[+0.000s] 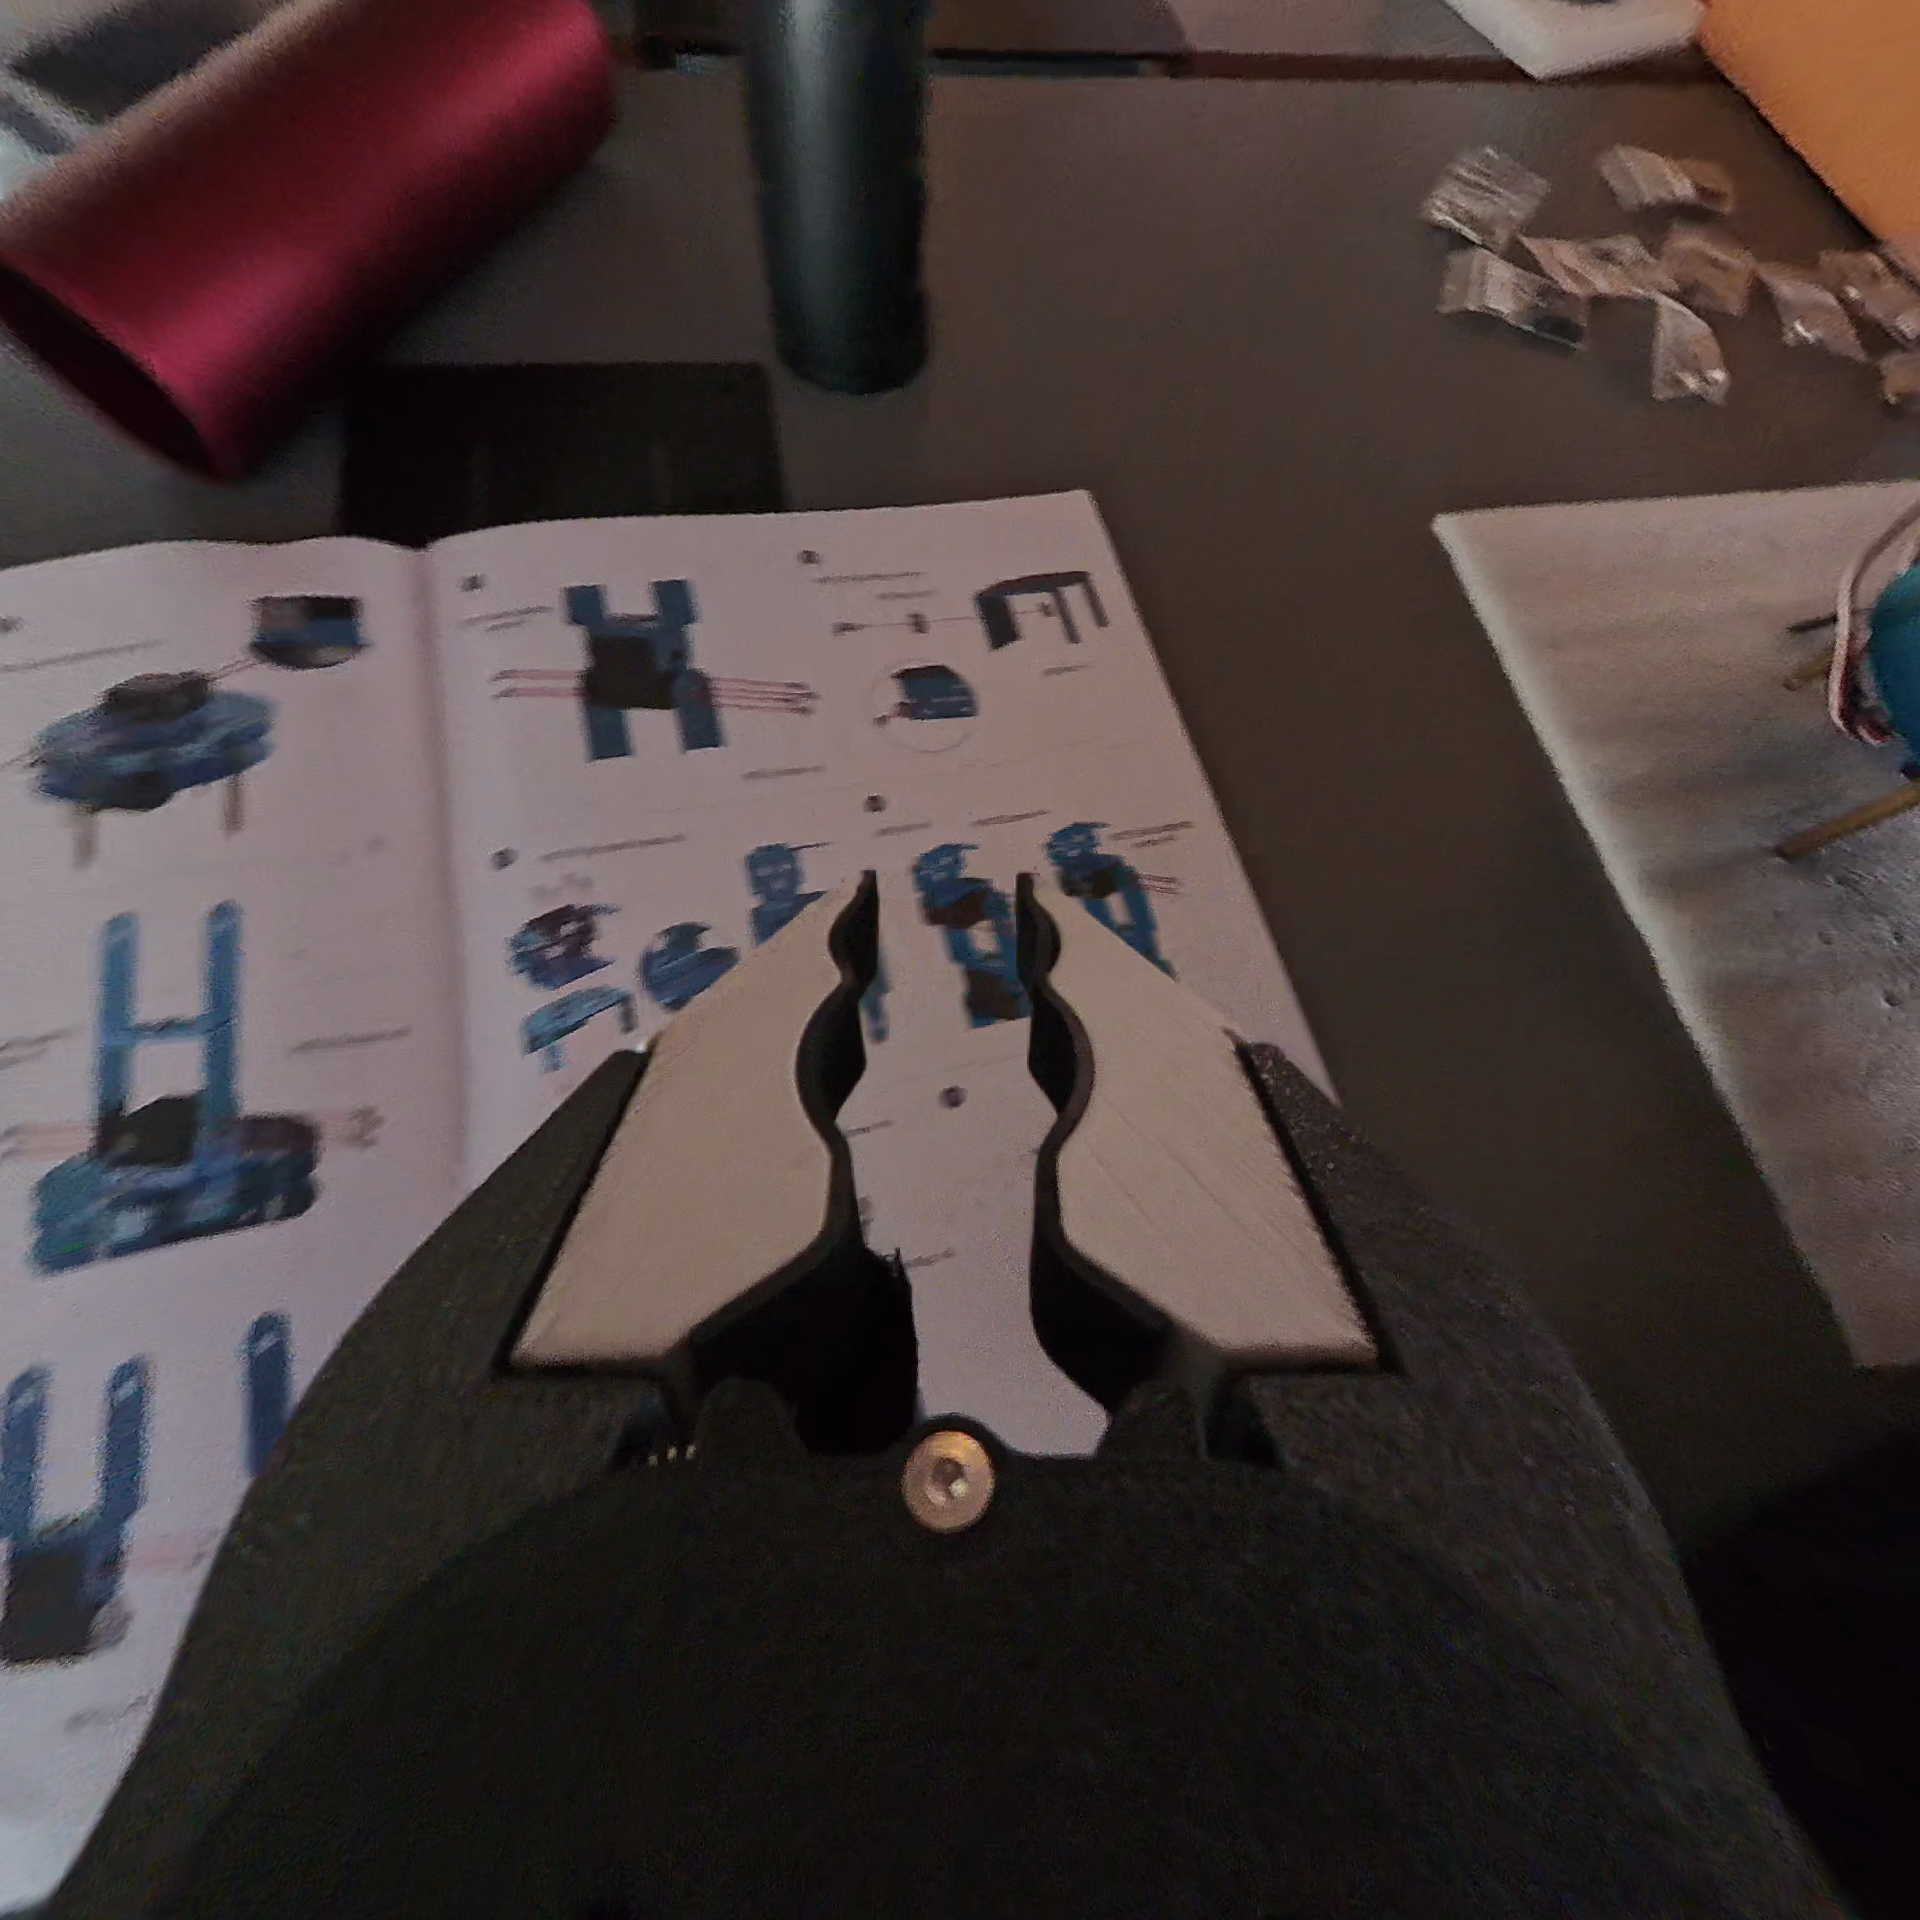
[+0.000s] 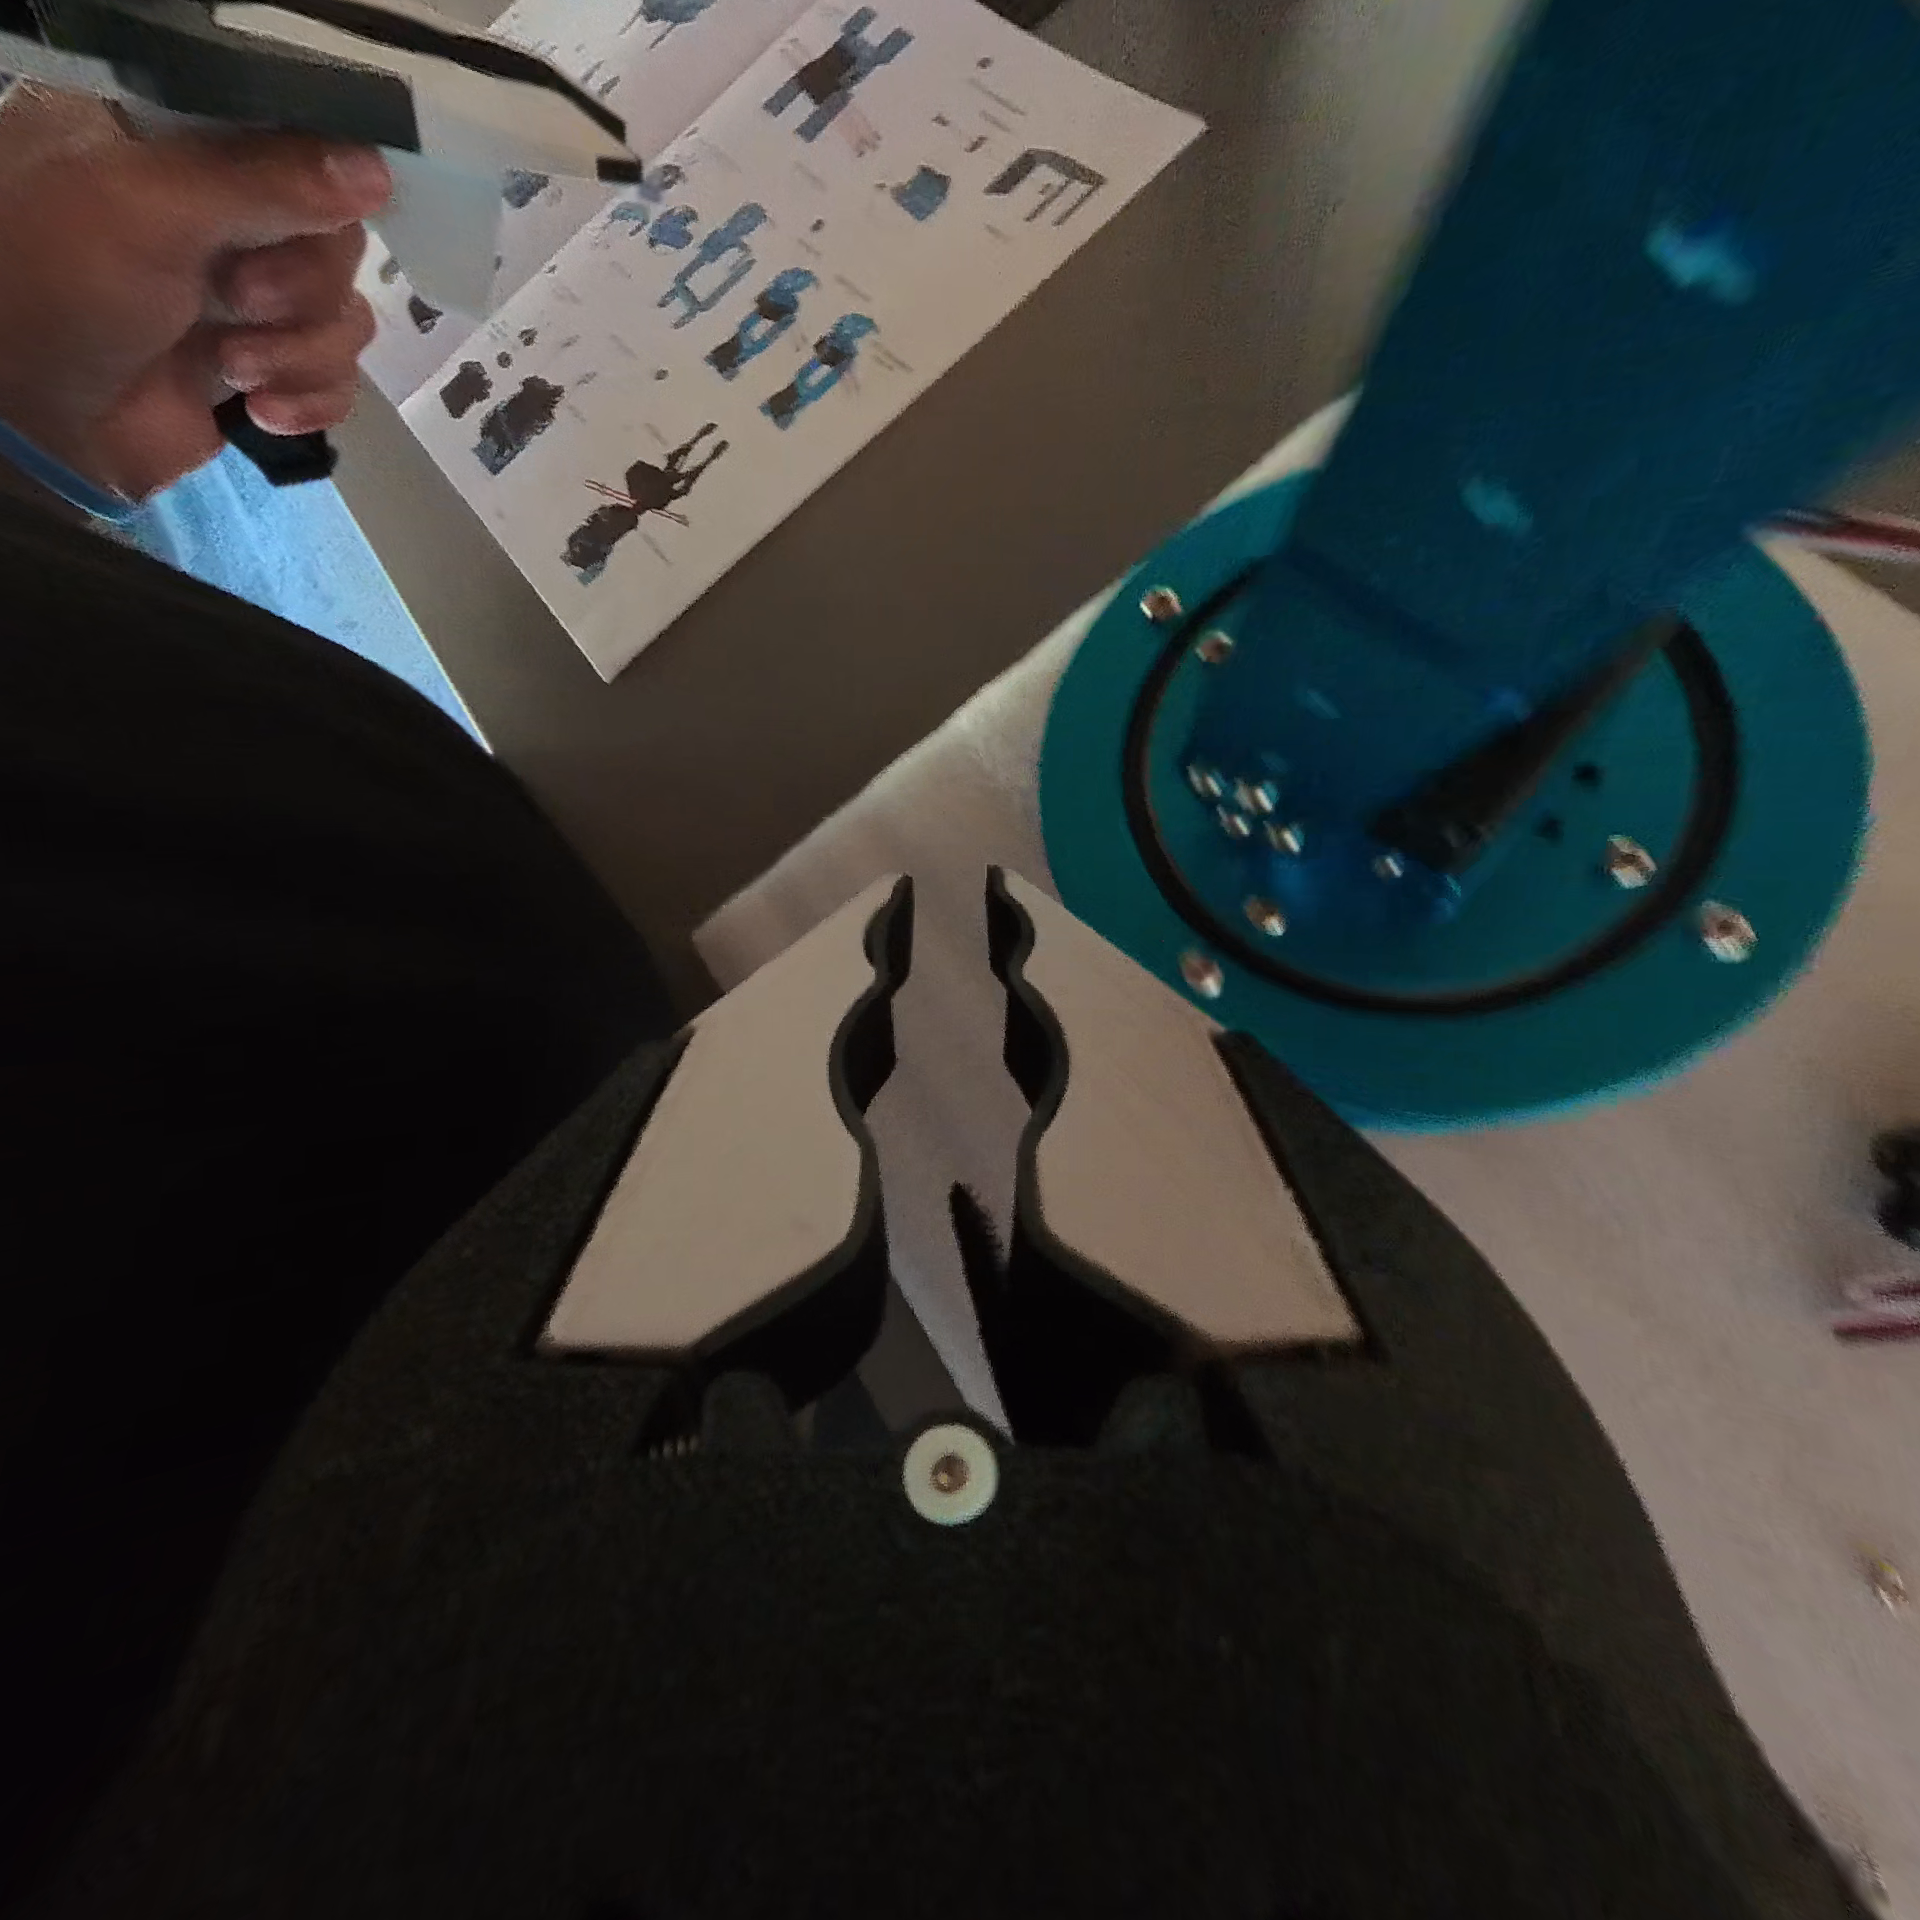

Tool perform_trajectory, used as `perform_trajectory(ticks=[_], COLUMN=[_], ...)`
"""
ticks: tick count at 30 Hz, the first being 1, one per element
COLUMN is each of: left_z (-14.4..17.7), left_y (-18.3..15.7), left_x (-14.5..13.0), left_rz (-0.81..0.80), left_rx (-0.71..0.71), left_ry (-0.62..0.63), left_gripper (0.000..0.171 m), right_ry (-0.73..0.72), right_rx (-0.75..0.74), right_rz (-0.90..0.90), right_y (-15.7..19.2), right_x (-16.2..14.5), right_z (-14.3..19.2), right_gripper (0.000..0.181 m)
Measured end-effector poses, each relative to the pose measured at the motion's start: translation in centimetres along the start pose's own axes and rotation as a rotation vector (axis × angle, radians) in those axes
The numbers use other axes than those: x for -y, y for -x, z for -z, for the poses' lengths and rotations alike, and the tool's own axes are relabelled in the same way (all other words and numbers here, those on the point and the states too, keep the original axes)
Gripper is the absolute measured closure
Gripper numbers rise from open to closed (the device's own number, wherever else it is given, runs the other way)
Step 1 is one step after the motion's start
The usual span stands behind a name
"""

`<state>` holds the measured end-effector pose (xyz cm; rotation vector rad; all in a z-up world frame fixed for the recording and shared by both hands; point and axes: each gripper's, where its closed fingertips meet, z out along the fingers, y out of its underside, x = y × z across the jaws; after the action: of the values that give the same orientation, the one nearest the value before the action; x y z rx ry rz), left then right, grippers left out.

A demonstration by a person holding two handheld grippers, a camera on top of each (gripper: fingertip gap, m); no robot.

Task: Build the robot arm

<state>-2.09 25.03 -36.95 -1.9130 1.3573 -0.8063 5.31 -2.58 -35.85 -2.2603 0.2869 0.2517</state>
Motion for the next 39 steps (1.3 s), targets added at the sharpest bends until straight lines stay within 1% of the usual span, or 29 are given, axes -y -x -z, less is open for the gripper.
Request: perform_trajectory(ticks=[3, 6, 10, 12, 14, 16, 19, 21, 24, 27, 33, 39], left_z=[2.3, 5.2, 9.3, 10.9, 12.5, 14.1, 16.0, 17.0, 18.1, 19.2, 21.2, 22.3], left_y=[3.4, 7.3, 12.5, 15.0, 17.1, 18.8, 20.2, 20.9, 22.0, 22.9, 24.6, 25.4], left_x=[-0.1, -1.4, -5.2, -7.5, -9.2, -10.4, -12.1, -13.5, -15.8, -17.3, -18.8, -19.7], left_rz=[0.069, 0.146, 0.279, 0.332, 0.346, 0.357, 0.415, 0.44, 0.475, 0.521, 0.581, 0.604], left_rx=[0.072, 0.161, 0.258, 0.313, 0.365, 0.411, 0.425, 0.441, 0.467, 0.481, 0.508, 0.517], left_ry=[-0.062, -0.112, -0.144, -0.123, -0.104, -0.108, -0.129, -0.124, -0.106, -0.115, -0.156, -0.169], left_gripper=[0.146, 0.146, 0.146, 0.146, 0.146, 0.147, 0.147, 0.146, 0.146, 0.146, 0.146, 0.146], right_ry=[0.012, 0.061, 0.16, 0.21, 0.231, 0.261, 0.301, 0.327, 0.36, 0.383, 0.399, 0.409], right_rx=[0.064, 0.148, 0.244, 0.268, 0.288, 0.313, 0.361, 0.382, 0.399, 0.411, 0.427, 0.431], right_rz=[0.003, 0.088, 0.213, 0.27, 0.315, 0.336, 0.355, 0.386, 0.427, 0.439, 0.502, 0.536], right_y=[2.3, 5.7, 10.0, 11.5, 12.9, 14.2, 16.4, 17.7, 19.1, 20.3, 22.8, 24.2], right_x=[2.4, 4.0, 4.5, 4.7, 5.4, 6.0, 6.8, 7.2, 7.4, 7.7, 8.3, 8.4], right_z=[-2.4, -5.3, -8.7, -10.1, -11.3, -12.7, -14.6, -15.7, -16.9, -17.9, -19.0, -19.5], right_gripper=[0.168, 0.168, 0.169, 0.169, 0.168, 0.168, 0.166, 0.168, 0.168, 0.168, 0.168, 0.168])
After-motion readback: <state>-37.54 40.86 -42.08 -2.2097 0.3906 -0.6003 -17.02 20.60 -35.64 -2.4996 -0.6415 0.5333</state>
